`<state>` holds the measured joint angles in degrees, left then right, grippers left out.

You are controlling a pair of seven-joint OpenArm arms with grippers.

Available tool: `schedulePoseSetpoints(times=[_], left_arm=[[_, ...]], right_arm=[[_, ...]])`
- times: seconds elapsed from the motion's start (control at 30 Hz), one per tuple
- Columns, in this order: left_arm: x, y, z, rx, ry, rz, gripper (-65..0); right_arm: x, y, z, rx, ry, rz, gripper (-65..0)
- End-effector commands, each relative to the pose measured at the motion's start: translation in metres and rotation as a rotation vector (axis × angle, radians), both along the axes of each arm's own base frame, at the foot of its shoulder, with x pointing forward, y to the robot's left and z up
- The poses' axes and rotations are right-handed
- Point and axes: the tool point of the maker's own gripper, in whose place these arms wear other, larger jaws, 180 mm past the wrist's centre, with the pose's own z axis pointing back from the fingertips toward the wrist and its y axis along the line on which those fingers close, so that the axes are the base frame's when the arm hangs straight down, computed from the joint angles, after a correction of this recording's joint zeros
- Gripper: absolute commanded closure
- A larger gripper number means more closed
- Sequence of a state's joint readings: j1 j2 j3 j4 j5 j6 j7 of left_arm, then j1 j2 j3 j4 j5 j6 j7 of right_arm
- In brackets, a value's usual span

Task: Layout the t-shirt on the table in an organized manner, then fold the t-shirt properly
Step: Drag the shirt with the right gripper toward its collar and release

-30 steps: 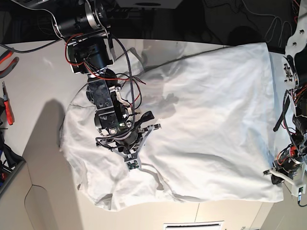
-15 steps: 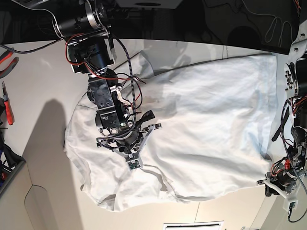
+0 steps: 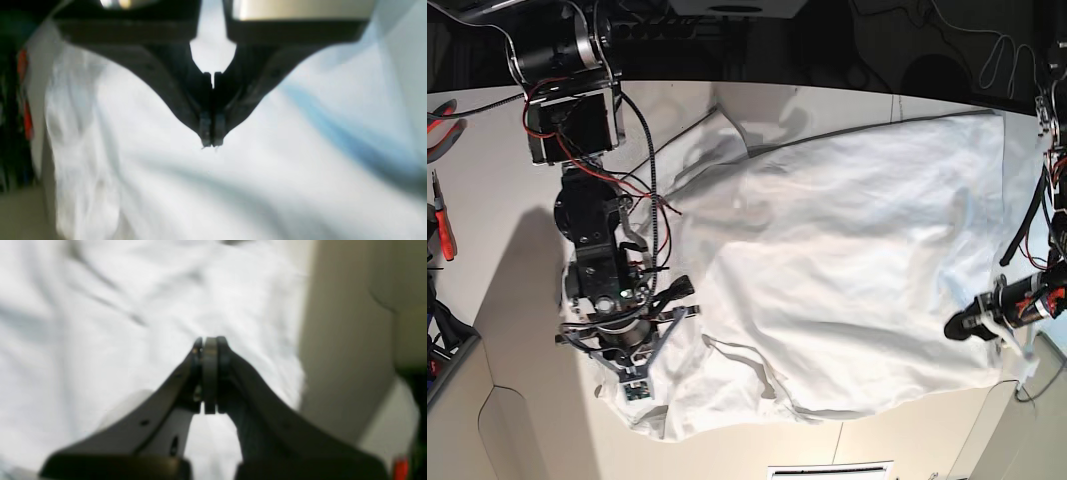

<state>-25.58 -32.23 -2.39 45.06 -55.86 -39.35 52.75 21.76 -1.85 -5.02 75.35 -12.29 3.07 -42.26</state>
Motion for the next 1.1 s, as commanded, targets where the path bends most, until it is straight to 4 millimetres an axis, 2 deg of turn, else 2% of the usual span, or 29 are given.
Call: schedulePoseSetpoints(times=[0.0,0.13,0.27,0.43,0.6,0.67,0.8,0.87,0.97,1.07], left_arm=[[0.005,0.000,0.016,-0.026,-0.051,-0.006,0.0],[-0.036,-0.010,-0.016,-0.048,0.022,-0.025,0.0],[-0.070,-0.014,-0.037,-0.037,0.075,-0.047,0.0],[-0.101,-0.007,-0.061,0.054,0.135,-0.075,0.0],[-0.120,0.012,-0.084,0.215,0.167,-0.105,0.0],[-0.125,0.016,-0.089,0.254,0.175,-0.117,0.0],[-0.125,0.021,-0.090,0.290,0.171,-0.125,0.0],[-0.124,0.022,-0.090,0.297,0.165,-0.125,0.0],[-0.124,0.022,-0.090,0.297,0.166,-0.125,0.0],[-0.126,0.023,-0.092,0.314,0.173,-0.133,0.0]], right_arm=[[0.005,0.005,0.013,0.069,-0.020,-0.001,0.0],[-0.034,0.034,0.003,0.321,0.072,0.105,0.0],[-0.079,0.054,0.001,0.434,0.073,0.194,0.0],[-0.130,0.046,-0.010,0.432,0.100,0.181,0.0],[-0.167,0.031,-0.017,0.397,0.111,0.170,0.0],[-0.174,0.028,-0.024,0.390,0.104,0.158,0.0],[-0.175,0.026,-0.048,0.400,0.117,0.127,0.0],[-0.170,0.025,-0.061,0.405,0.144,0.118,0.0],[-0.155,0.027,-0.072,0.417,0.153,0.109,0.0],[-0.152,0.028,-0.083,0.399,0.225,0.112,0.0]])
